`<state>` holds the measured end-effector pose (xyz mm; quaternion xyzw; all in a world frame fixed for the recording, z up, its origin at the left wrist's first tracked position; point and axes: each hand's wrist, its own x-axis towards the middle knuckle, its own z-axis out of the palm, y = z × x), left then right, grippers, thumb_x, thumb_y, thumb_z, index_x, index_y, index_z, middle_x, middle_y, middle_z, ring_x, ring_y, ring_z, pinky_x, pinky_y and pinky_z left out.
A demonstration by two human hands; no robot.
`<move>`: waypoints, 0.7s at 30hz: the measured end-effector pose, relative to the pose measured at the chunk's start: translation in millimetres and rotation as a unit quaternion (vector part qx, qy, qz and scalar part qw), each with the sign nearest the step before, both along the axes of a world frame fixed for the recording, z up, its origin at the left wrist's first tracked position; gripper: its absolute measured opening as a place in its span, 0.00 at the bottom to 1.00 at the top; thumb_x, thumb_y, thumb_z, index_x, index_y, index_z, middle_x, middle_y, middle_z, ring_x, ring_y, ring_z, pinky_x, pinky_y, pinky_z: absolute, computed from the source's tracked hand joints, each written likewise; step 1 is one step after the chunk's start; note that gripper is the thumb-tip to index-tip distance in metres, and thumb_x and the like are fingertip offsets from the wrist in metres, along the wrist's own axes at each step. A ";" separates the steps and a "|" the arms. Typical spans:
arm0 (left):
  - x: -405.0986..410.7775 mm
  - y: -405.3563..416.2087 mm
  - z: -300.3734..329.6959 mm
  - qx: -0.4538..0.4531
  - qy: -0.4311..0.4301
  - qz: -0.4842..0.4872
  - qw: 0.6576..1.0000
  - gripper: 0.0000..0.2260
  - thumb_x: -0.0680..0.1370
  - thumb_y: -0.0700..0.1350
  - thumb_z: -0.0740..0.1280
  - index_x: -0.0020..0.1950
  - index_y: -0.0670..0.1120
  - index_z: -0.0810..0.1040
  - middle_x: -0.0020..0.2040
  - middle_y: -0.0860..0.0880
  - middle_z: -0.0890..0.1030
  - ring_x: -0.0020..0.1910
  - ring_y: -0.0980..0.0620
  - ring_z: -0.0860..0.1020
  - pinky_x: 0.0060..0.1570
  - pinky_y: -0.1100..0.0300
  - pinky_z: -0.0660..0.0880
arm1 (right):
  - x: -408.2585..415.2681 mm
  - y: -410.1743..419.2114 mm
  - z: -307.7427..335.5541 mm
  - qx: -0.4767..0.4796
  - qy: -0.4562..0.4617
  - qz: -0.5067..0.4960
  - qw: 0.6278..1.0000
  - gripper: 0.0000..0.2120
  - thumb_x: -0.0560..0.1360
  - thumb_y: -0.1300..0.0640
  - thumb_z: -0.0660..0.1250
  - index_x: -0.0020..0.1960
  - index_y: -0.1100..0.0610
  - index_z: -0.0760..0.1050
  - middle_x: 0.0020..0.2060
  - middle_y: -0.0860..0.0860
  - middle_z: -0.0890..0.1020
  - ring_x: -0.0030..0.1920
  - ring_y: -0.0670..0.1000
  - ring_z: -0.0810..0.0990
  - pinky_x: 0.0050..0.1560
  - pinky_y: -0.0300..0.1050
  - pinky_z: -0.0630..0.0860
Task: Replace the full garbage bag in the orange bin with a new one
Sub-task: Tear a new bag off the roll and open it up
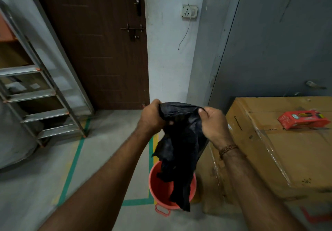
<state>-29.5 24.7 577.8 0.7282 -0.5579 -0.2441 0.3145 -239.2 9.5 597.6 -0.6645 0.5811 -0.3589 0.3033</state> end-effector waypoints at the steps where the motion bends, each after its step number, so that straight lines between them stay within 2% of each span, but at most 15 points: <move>1: 2.6 -0.3 -4.1 -0.016 -0.030 0.022 0.999 0.16 0.69 0.43 0.79 0.47 0.48 0.73 0.46 0.49 0.82 0.47 0.45 0.81 0.44 0.51 0.80 | -3.1 -3.0 -1.1 -0.029 0.031 -0.022 0.999 0.16 0.84 0.57 0.64 0.41 0.65 0.77 0.33 0.55 0.79 0.35 0.52 0.75 0.34 0.46 0.66; 3: 7.5 1.5 -10.2 -0.026 -0.055 0.080 0.995 0.09 0.74 0.39 0.70 0.45 0.50 0.72 0.45 0.48 0.82 0.45 0.44 0.81 0.44 0.48 0.81 | -11.0 -7.3 -2.8 -0.077 0.056 -0.055 0.994 0.12 0.83 0.58 0.65 0.46 0.63 0.82 0.39 0.55 0.84 0.40 0.53 0.79 0.40 0.46 0.72; 5: 12.7 5.5 -14.3 -0.021 -0.031 0.142 0.989 0.07 0.77 0.40 0.67 0.44 0.50 0.72 0.42 0.50 0.81 0.42 0.47 0.80 0.42 0.49 0.81 | -16.1 -5.4 -1.4 -0.111 0.058 -0.070 0.990 0.10 0.82 0.56 0.66 0.51 0.59 0.84 0.42 0.52 0.85 0.42 0.51 0.81 0.44 0.45 0.78; 7: 20.1 10.7 -19.3 -0.033 0.003 0.184 0.982 0.05 0.77 0.41 0.66 0.44 0.49 0.74 0.40 0.51 0.80 0.40 0.49 0.79 0.39 0.53 0.78 | -21.5 -3.8 1.1 -0.138 0.056 -0.074 0.986 0.09 0.82 0.54 0.67 0.50 0.56 0.84 0.40 0.50 0.85 0.39 0.50 0.81 0.41 0.43 0.78; 10: 32.1 13.5 -29.1 -0.023 0.058 0.216 0.974 0.03 0.76 0.40 0.66 0.44 0.47 0.76 0.40 0.50 0.81 0.42 0.46 0.80 0.41 0.51 0.78 | -32.7 -4.7 0.1 -0.179 0.093 -0.068 0.977 0.09 0.80 0.50 0.70 0.46 0.54 0.84 0.33 0.48 0.82 0.33 0.50 0.78 0.33 0.43 0.73; 11: 34.8 12.9 -30.8 -0.005 0.091 0.231 0.969 0.03 0.76 0.40 0.65 0.46 0.47 0.77 0.41 0.48 0.81 0.44 0.44 0.81 0.43 0.50 0.78 | -36.9 -5.2 -1.6 -0.179 0.134 -0.079 0.971 0.09 0.80 0.49 0.70 0.47 0.53 0.84 0.34 0.50 0.82 0.34 0.53 0.79 0.33 0.44 0.72; 13: 32.9 9.0 -27.3 0.040 0.227 0.262 0.937 0.05 0.78 0.38 0.66 0.51 0.43 0.80 0.46 0.43 0.83 0.50 0.39 0.82 0.49 0.50 0.80 | -39.0 0.4 -1.9 -0.168 0.261 -0.164 0.936 0.08 0.80 0.52 0.68 0.54 0.54 0.83 0.43 0.54 0.85 0.44 0.58 0.80 0.41 0.47 0.71; 14: 27.9 7.6 -22.2 0.064 0.302 0.256 0.916 0.06 0.79 0.38 0.67 0.53 0.41 0.81 0.49 0.41 0.84 0.52 0.38 0.83 0.51 0.49 0.82 | -33.6 8.1 -4.1 -0.174 0.315 -0.216 0.908 0.09 0.79 0.56 0.68 0.58 0.56 0.81 0.49 0.56 0.83 0.50 0.60 0.78 0.46 0.49 0.71; 15: 20.3 6.9 -14.8 0.080 0.353 0.230 0.903 0.07 0.80 0.39 0.67 0.55 0.39 0.82 0.50 0.39 0.84 0.52 0.38 0.84 0.52 0.47 0.83 | -23.5 19.5 -6.1 -0.222 0.329 -0.227 0.889 0.11 0.78 0.62 0.66 0.60 0.58 0.79 0.52 0.58 0.81 0.53 0.61 0.76 0.50 0.51 0.70; 16: 12.8 5.7 -7.1 0.084 0.366 0.192 0.907 0.08 0.81 0.40 0.67 0.56 0.39 0.83 0.51 0.38 0.85 0.52 0.39 0.84 0.53 0.47 0.83 | -9.6 33.4 -8.2 -0.314 0.315 -0.176 0.878 0.12 0.77 0.66 0.65 0.59 0.60 0.77 0.53 0.60 0.79 0.54 0.62 0.75 0.54 0.53 0.70; 17: 4.5 4.1 -0.3 0.082 0.361 0.154 0.916 0.08 0.82 0.41 0.67 0.57 0.39 0.82 0.52 0.38 0.85 0.51 0.40 0.84 0.53 0.47 0.82 | 5.8 48.7 -14.8 -0.399 0.300 -0.077 0.863 0.11 0.76 0.69 0.63 0.57 0.61 0.77 0.51 0.61 0.78 0.53 0.63 0.75 0.55 0.55 0.73; 18: -4.1 2.8 7.0 0.077 0.344 0.116 0.928 0.08 0.82 0.42 0.66 0.57 0.39 0.82 0.51 0.40 0.85 0.51 0.41 0.83 0.53 0.48 0.81 | 19.5 61.1 -26.0 -0.438 0.290 0.032 0.850 0.09 0.77 0.69 0.63 0.53 0.61 0.77 0.48 0.61 0.78 0.50 0.63 0.77 0.53 0.56 0.76; 19: -11.7 2.2 14.5 0.074 0.325 0.079 0.939 0.08 0.82 0.42 0.66 0.55 0.40 0.83 0.50 0.41 0.85 0.50 0.43 0.83 0.53 0.50 0.80 | 29.8 65.9 -38.3 -0.406 0.283 0.108 0.862 0.08 0.78 0.69 0.62 0.51 0.60 0.77 0.45 0.59 0.78 0.47 0.62 0.78 0.49 0.57 0.78; 20: -17.8 0.8 21.2 0.071 0.296 0.043 0.952 0.07 0.82 0.42 0.66 0.53 0.41 0.83 0.49 0.42 0.85 0.49 0.45 0.82 0.53 0.51 0.79 | 38.8 65.2 -49.5 -0.338 0.274 0.133 0.890 0.07 0.78 0.67 0.62 0.50 0.59 0.76 0.45 0.58 0.77 0.45 0.62 0.78 0.45 0.56 0.79; 21: -22.5 -0.3 27.7 0.066 0.255 0.011 0.965 0.07 0.81 0.43 0.66 0.50 0.44 0.83 0.48 0.43 0.85 0.48 0.47 0.82 0.51 0.53 0.79 | 43.5 59.1 -58.8 -0.227 0.261 0.114 0.931 0.07 0.78 0.65 0.62 0.52 0.59 0.76 0.47 0.58 0.79 0.45 0.61 0.80 0.45 0.56 0.80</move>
